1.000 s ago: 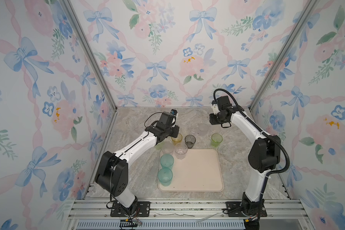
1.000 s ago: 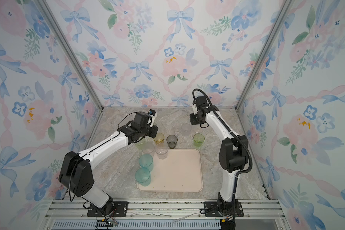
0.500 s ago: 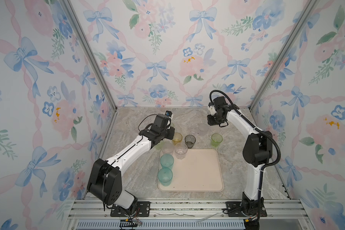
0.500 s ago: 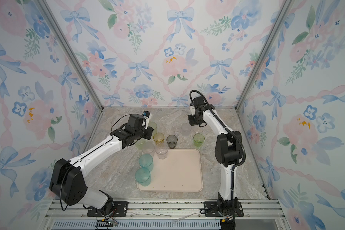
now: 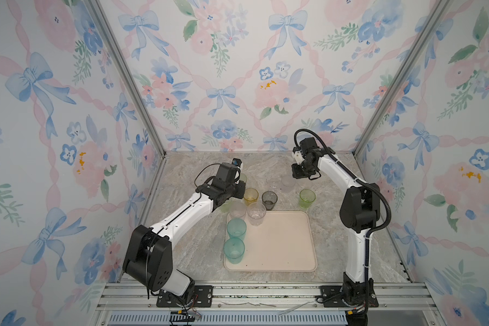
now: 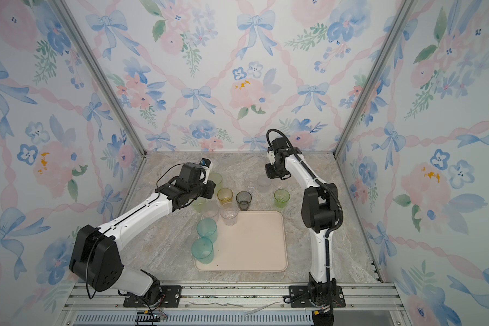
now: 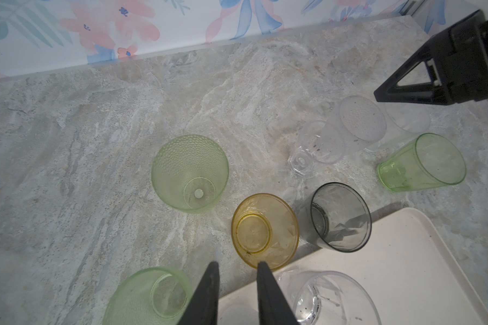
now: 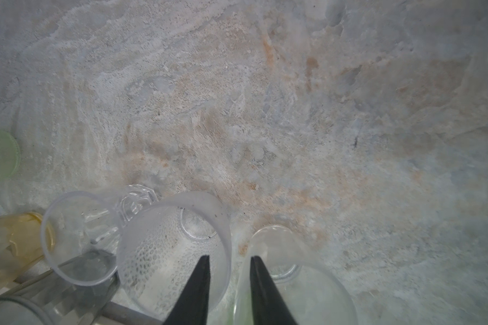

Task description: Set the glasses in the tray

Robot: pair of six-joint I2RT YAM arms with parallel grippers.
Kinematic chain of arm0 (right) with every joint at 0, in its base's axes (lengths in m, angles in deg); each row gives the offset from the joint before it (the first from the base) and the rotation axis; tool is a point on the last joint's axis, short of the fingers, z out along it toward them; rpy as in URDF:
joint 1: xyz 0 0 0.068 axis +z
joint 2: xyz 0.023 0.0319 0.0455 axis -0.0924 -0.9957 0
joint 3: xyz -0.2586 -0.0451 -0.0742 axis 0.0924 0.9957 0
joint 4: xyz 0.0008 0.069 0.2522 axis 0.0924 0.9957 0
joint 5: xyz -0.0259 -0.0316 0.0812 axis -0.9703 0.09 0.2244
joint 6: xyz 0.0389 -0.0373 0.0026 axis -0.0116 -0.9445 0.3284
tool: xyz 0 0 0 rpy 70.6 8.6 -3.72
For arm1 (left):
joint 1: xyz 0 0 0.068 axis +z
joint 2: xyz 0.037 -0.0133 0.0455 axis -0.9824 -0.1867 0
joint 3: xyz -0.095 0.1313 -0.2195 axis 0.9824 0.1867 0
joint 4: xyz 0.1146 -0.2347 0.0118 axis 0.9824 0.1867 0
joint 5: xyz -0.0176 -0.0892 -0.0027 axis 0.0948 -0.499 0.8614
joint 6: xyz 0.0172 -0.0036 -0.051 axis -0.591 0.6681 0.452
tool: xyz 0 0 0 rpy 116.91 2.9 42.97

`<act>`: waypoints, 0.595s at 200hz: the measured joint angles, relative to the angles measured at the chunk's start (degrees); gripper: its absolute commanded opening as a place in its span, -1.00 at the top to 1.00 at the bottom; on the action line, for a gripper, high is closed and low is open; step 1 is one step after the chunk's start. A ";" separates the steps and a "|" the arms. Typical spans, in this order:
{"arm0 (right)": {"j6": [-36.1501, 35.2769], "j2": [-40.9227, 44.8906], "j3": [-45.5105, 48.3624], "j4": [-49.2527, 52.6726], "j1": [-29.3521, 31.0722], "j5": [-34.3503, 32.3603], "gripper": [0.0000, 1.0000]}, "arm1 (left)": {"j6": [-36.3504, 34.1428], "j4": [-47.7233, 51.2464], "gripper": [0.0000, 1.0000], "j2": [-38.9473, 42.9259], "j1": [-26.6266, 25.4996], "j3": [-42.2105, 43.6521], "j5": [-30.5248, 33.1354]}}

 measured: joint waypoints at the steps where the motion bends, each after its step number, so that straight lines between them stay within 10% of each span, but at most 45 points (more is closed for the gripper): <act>1: 0.00 -0.04 -0.04 0.02 0.00 0.00 0.42 | 0.00 0.00 0.47 0.00 0.00 0.00 0.00; 119: -1.92 -3.76 -5.25 3.26 1.49 -0.04 0.42 | 0.02 -0.59 0.47 0.13 1.09 1.46 -0.20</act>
